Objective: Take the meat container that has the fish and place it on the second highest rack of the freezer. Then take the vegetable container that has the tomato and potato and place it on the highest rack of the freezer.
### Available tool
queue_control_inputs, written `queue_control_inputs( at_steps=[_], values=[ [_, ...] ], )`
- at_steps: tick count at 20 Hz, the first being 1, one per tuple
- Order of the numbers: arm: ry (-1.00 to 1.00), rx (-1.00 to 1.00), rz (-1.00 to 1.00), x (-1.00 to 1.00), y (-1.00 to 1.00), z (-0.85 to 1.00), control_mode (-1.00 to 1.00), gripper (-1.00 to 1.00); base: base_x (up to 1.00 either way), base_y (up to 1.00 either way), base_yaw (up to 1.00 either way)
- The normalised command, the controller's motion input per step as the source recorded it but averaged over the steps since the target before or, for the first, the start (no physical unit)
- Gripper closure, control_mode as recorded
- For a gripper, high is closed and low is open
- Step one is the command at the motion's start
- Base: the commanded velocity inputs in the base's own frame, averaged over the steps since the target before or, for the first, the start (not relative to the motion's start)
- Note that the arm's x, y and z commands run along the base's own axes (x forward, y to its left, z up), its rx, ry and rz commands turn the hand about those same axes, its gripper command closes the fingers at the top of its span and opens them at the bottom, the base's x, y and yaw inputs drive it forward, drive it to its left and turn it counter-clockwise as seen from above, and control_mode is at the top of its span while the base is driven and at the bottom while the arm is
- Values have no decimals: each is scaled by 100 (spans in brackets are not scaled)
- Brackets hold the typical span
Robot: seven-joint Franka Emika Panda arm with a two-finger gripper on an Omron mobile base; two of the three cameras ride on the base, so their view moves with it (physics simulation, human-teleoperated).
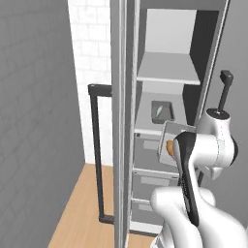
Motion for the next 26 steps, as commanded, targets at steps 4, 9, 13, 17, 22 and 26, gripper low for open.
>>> queue_control_inputs(
  at_steps=[4,9,13,17,22,26],
  values=[
    [0,0,0,0,0,0,100,100,62,0,-5],
    [0,0,0,0,0,0,100,100,6,-5,-7],
    [0,0,0,0,0,0,100,100,-31,-15,-4],
    [0,0,0,0,0,0,100,100,58,-6,1],
    [0,0,0,0,0,0,100,100,57,-2,0],
    [0,0,0,0,0,0,100,100,33,6,-1]
  ],
)
